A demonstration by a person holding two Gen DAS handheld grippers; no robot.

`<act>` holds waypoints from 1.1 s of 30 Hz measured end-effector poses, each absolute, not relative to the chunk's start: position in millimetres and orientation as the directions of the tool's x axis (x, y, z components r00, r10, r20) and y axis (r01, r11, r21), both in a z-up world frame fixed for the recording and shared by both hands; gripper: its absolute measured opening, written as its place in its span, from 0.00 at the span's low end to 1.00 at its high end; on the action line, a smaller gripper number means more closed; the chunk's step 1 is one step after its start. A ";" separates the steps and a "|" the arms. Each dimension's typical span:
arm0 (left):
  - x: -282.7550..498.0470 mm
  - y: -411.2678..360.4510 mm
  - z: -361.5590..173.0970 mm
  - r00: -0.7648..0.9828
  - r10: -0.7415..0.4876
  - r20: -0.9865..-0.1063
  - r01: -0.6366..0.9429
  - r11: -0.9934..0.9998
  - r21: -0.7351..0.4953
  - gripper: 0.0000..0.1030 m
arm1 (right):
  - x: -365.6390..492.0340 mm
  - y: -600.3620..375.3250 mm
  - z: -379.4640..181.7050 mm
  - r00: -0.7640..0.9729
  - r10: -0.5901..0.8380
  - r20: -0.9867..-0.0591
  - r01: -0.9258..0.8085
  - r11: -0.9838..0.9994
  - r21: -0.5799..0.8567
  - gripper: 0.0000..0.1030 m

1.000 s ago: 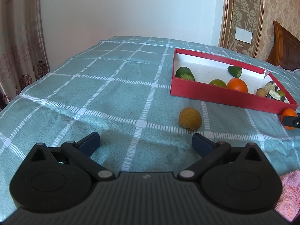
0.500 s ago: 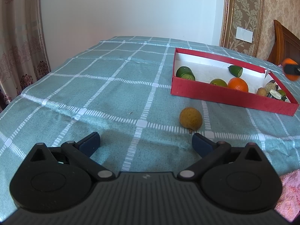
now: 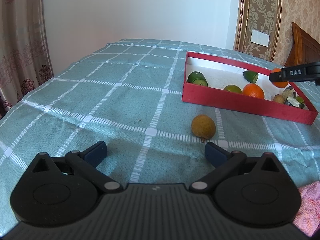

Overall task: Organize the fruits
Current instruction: 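Carry the held orange over the red tray with the right tool, then lower the orange into the tray and open the right tool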

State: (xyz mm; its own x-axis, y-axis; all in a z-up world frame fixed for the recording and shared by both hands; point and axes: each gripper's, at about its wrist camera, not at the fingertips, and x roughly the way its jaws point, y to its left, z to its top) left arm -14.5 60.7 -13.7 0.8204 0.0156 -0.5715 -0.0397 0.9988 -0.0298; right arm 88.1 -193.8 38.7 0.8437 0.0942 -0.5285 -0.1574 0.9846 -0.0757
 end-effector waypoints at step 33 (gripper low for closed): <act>-14.3 60.7 -13.6 0.820 0.025 -0.572 -0.046 0.999 -0.023 1.00 | -11.2 -267.1 32.3 0.873 0.140 -0.467 -0.099 0.989 0.111 0.72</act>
State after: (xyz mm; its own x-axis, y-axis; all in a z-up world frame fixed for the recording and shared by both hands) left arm -14.3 60.7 -13.6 0.8197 0.0248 -0.5723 -0.0463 0.9987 -0.0229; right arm -11.2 -267.1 32.3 0.8731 0.1398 -0.4670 -0.0988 0.9889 0.1112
